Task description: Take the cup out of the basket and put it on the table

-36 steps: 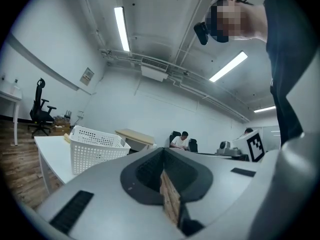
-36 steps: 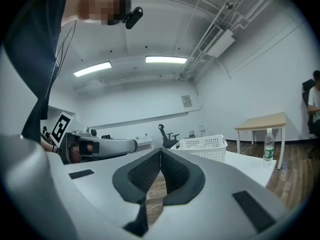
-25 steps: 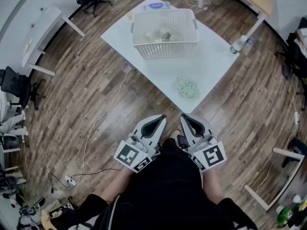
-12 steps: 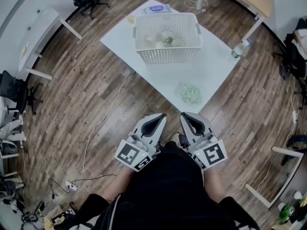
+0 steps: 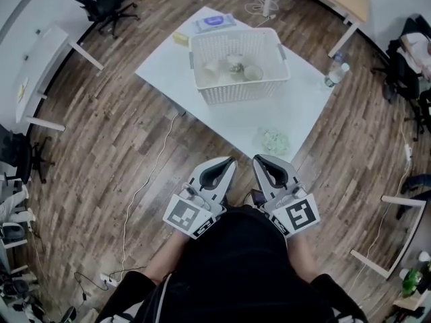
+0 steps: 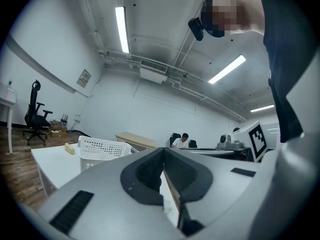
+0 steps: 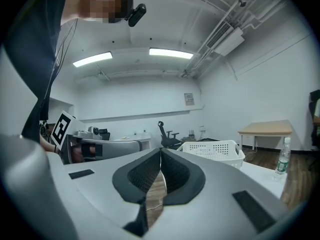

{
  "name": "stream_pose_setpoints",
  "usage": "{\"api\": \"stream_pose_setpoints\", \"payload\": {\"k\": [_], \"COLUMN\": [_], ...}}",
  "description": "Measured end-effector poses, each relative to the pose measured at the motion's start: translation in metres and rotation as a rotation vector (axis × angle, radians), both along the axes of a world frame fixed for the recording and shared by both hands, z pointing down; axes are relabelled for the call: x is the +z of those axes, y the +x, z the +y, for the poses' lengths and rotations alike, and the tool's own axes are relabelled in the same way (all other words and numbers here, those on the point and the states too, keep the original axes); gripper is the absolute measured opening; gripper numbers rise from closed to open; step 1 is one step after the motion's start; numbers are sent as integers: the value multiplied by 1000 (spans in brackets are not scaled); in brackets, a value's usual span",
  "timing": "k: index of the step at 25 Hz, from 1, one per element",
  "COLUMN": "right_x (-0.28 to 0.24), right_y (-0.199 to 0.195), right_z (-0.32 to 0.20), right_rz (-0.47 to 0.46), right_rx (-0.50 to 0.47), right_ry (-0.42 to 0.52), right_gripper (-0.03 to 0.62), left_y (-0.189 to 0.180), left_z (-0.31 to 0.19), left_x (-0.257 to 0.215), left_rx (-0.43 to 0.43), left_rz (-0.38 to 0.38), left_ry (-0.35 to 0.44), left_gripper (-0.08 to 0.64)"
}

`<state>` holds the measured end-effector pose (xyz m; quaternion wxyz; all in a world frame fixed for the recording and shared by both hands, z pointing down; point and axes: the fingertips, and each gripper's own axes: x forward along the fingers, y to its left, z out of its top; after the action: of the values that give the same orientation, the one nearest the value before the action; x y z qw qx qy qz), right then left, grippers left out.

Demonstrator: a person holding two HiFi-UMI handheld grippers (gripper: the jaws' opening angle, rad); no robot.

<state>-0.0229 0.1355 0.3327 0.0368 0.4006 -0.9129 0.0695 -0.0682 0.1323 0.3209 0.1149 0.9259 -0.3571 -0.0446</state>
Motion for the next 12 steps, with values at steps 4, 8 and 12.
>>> {"api": "stream_pose_setpoints", "payload": {"k": [4, 8, 12], "right_x": [-5, -3, -1], "right_y": [-23, -48, -66], "right_z": [-20, -38, -50], "right_rz": [7, 26, 18], "right_rx": [31, 54, 77], "right_ry": [2, -22, -36], "right_gripper": [25, 25, 25], "left_y": [-26, -52, -76], "left_z": [-16, -31, -45], "left_x": [-2, -2, 2], "left_rx": [19, 42, 52], "left_rz": [10, 7, -26], "left_ry": [0, 8, 20], "left_gripper": [9, 9, 9]}}
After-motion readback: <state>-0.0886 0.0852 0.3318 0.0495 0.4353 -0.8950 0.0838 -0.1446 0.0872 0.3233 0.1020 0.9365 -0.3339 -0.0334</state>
